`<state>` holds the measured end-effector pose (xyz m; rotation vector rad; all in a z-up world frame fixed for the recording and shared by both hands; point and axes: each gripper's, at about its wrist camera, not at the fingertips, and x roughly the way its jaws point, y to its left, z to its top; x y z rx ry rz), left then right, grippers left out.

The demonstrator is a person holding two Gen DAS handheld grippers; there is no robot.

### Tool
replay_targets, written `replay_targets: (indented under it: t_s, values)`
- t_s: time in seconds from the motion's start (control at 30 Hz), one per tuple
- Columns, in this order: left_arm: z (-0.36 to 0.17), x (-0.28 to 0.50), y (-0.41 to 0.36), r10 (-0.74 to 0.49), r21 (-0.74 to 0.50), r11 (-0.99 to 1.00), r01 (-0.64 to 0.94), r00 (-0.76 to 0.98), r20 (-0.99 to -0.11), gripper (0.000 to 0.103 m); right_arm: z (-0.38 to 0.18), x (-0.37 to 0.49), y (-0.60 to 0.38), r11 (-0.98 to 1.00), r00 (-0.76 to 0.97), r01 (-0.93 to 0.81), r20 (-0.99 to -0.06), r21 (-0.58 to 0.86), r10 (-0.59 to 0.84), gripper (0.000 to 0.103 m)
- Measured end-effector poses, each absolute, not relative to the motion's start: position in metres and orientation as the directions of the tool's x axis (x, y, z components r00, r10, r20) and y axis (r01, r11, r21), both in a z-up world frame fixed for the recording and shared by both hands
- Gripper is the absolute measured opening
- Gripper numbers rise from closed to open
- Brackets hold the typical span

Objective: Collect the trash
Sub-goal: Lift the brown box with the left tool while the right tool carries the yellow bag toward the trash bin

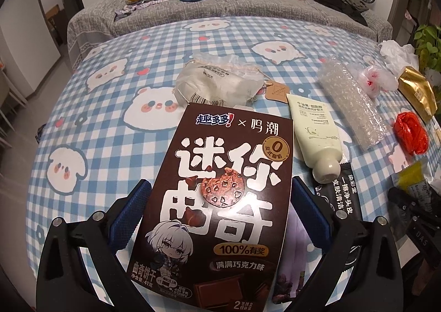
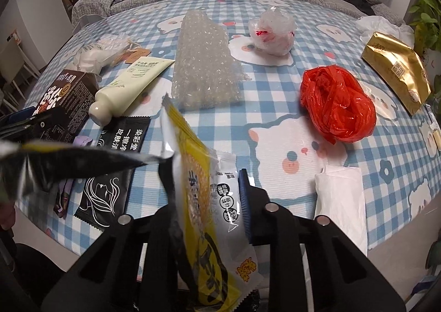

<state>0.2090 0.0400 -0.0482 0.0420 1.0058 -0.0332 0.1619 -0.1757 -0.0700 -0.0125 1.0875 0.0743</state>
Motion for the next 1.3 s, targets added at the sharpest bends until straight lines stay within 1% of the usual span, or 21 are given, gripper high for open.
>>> replay_targets:
  t_s: [0.03,0.1,0.13,0.17,0.23,0.27,0.3,0.33,0.47,0.7,0.73,0.77,0.8,0.9,0.93,1.0,1.03,1.1,1.17,1.2,1.3]
  values:
    - [-0.047,0.207,0.04,-0.007,0.017,0.999,0.039,0.537,-0.843,0.097,-0.069,0.16,-0.175,0.997,0.467,-0.069,-0.883,0.026,0.056,0.033]
    - [-0.043,0.203,0.041,-0.009,0.006,1.0,0.026,0.542,-0.841,0.097,-0.066,0.158,-0.173,0.997,0.473,-0.072,-0.88,0.018,0.05,0.045]
    - [-0.041,0.2,0.041,-0.009,0.004,1.0,0.022,0.545,-0.839,0.097,-0.063,0.155,-0.172,0.997,0.48,-0.078,-0.876,0.015,0.051,0.049]
    - [-0.039,0.198,0.042,-0.007,0.002,1.0,0.017,0.548,-0.836,0.097,-0.062,0.153,-0.171,0.996,0.485,-0.082,-0.873,0.015,0.053,0.056]
    - [-0.036,0.193,0.044,-0.006,-0.002,1.0,0.008,0.552,-0.834,0.097,-0.059,0.151,-0.17,0.996,0.483,-0.085,-0.874,0.013,0.052,0.058]
    - [-0.035,0.19,0.045,-0.005,-0.004,1.0,0.002,0.553,-0.833,0.097,-0.057,0.15,-0.171,0.996,0.483,-0.088,-0.874,0.014,0.055,0.063]
    - [-0.034,0.189,0.046,-0.004,-0.007,1.0,-0.004,0.552,-0.834,0.097,-0.057,0.149,-0.17,0.996,0.479,-0.091,-0.876,0.008,0.051,0.074]
    - [-0.034,0.187,0.047,-0.004,-0.01,1.0,-0.008,0.551,-0.835,0.097,-0.057,0.148,-0.169,0.996,0.471,-0.094,-0.881,-0.005,0.041,0.077]
    - [-0.032,0.18,0.049,-0.011,-0.028,0.999,-0.025,0.54,-0.841,0.097,-0.061,0.145,-0.167,0.994,0.442,-0.107,-0.895,0.02,0.065,0.083]
    - [-0.026,0.165,0.047,0.016,-0.018,0.998,-0.059,0.538,-0.843,0.097,-0.071,0.146,-0.165,0.992,0.38,-0.105,-0.918,0.075,0.11,0.083]
    - [-0.025,0.163,0.047,0.015,-0.023,0.998,-0.063,0.539,-0.842,0.097,-0.074,0.147,-0.166,0.992,0.368,-0.099,-0.923,0.081,0.112,0.082]
    - [-0.023,0.16,0.046,0.016,-0.023,0.998,-0.065,0.541,-0.841,0.097,-0.075,0.147,-0.165,0.992,0.369,-0.099,-0.923,0.08,0.111,0.079]
    - [-0.022,0.158,0.046,0.019,-0.019,0.998,-0.065,0.543,-0.84,0.097,-0.075,0.146,-0.164,0.993,0.377,-0.102,-0.922,0.055,0.09,0.073]
    - [-0.018,0.15,0.043,0.026,-0.013,0.998,-0.066,0.55,-0.835,0.097,-0.075,0.146,-0.162,0.994,0.387,-0.106,-0.92,0.029,0.068,0.065]
    - [-0.018,0.148,0.043,0.028,-0.012,0.998,-0.068,0.55,-0.835,0.097,-0.075,0.146,-0.162,0.994,0.388,-0.108,-0.919,0.028,0.068,0.064]
    - [-0.018,0.142,0.042,0.03,-0.014,0.997,-0.076,0.548,-0.836,0.097,-0.075,0.147,-0.164,0.994,0.389,-0.106,-0.919,0.03,0.069,0.055]
    - [-0.019,0.139,0.042,0.031,-0.014,0.997,-0.078,0.547,-0.837,0.097,-0.075,0.147,-0.166,0.994,0.389,-0.105,-0.919,0.031,0.069,0.052]
    - [-0.019,0.133,0.041,0.031,-0.018,0.996,-0.083,0.55,-0.834,0.097,-0.073,0.147,-0.17,0.995,0.39,-0.096,-0.918,0.033,0.068,0.038]
    - [-0.018,0.129,0.039,0.031,-0.02,0.996,-0.086,0.554,-0.832,0.097,-0.072,0.148,-0.174,0.994,0.382,-0.096,-0.92,0.059,0.091,0.034]
    - [-0.019,0.127,0.038,0.032,-0.021,0.996,-0.088,0.555,-0.831,0.097,-0.072,0.149,-0.174,0.993,0.379,-0.097,-0.92,0.063,0.096,0.031]
    - [-0.02,0.122,0.033,0.033,-0.017,0.996,-0.085,0.554,-0.832,0.097,-0.071,0.149,-0.174,0.993,0.385,-0.097,-0.918,0.061,0.094,0.026]
